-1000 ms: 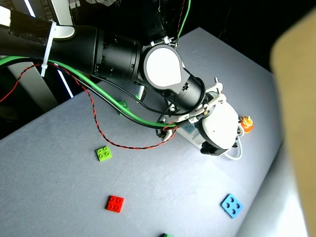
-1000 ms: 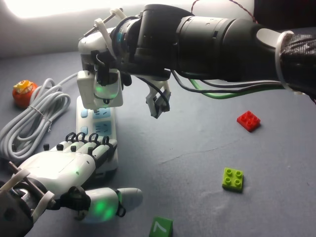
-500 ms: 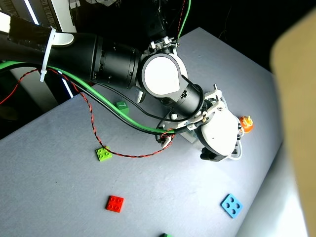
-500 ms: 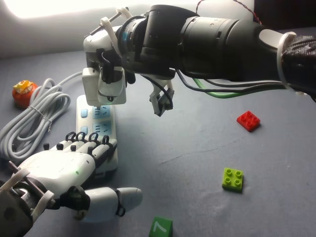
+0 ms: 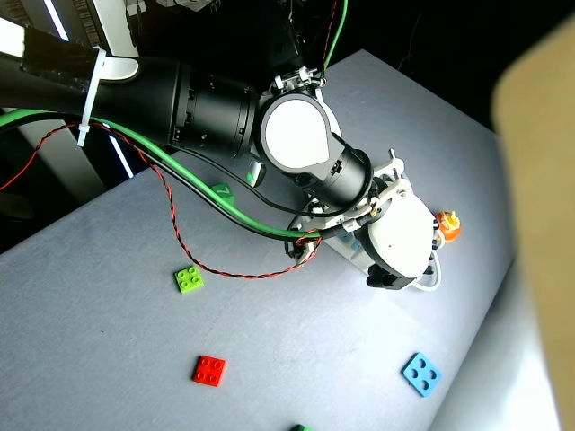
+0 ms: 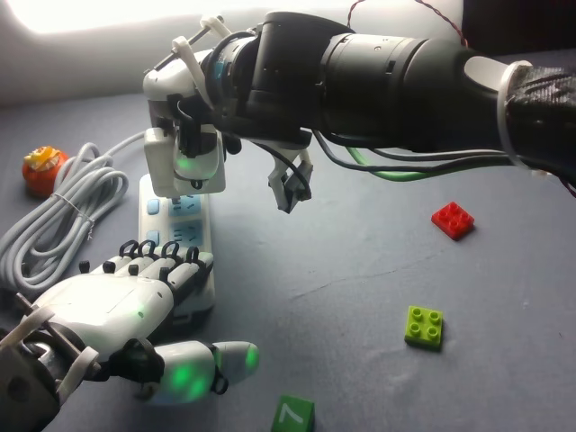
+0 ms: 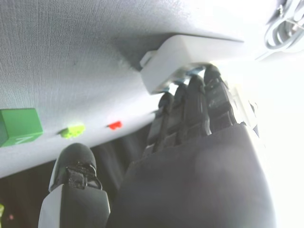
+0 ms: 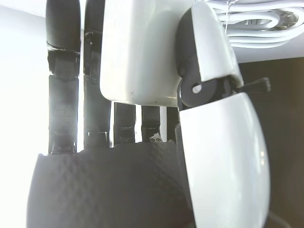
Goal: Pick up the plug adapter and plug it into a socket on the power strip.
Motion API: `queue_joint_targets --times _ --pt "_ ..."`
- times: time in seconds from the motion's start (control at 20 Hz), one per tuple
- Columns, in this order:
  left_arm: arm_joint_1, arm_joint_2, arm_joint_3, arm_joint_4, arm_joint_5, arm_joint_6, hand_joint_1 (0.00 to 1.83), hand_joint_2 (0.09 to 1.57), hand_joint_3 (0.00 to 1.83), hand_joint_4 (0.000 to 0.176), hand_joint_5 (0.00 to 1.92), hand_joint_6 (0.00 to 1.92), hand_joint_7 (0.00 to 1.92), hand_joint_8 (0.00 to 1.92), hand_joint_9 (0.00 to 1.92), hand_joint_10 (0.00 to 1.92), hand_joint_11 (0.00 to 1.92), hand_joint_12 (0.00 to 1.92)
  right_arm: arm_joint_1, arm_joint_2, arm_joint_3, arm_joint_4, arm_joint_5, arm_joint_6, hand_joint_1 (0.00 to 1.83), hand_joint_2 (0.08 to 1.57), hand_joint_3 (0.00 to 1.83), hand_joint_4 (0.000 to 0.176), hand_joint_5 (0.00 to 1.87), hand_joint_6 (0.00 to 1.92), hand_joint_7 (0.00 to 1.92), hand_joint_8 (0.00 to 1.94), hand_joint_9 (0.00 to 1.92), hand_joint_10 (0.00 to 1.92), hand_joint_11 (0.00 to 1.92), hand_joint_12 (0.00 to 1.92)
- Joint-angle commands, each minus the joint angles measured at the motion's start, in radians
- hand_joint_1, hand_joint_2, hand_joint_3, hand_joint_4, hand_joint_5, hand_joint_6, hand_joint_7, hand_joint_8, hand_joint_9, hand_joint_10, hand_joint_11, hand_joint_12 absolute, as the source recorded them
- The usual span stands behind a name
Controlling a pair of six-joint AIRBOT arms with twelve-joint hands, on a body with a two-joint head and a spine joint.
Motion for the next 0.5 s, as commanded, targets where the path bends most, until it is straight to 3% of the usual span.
queue_joint_targets --times 0.0,0.3,0.45 --pt "-0.003 -0.002 0.007 0.014 -0.024 -0.002 0.00 1.13 0.00 0.000 0.05 0.01 0.02 0.01 0.02 0.01 0.01 0.00 0.009 0.003 -0.003 -0.024 0.042 -0.007 1.22 1.12 0.00 0.013 0.92 1.07 1.04 0.90 1.27 0.01 0.91 0.87" --pt "-0.003 -0.002 0.008 0.014 -0.024 -0.002 0.00 1.12 0.00 0.000 0.04 0.00 0.00 0.00 0.00 0.00 0.00 0.00 0.010 0.002 -0.010 -0.023 0.030 -0.007 1.22 1.12 0.00 0.004 0.91 1.09 1.05 0.90 1.28 0.01 0.91 0.88" --pt "-0.004 -0.002 0.005 0.014 -0.019 -0.002 0.00 1.12 0.00 0.000 0.04 0.00 0.00 0.00 0.00 0.00 0.00 0.00 0.010 0.004 -0.016 -0.023 0.010 -0.008 1.22 1.12 0.00 0.010 0.90 1.09 1.03 0.92 1.26 0.00 0.89 0.88"
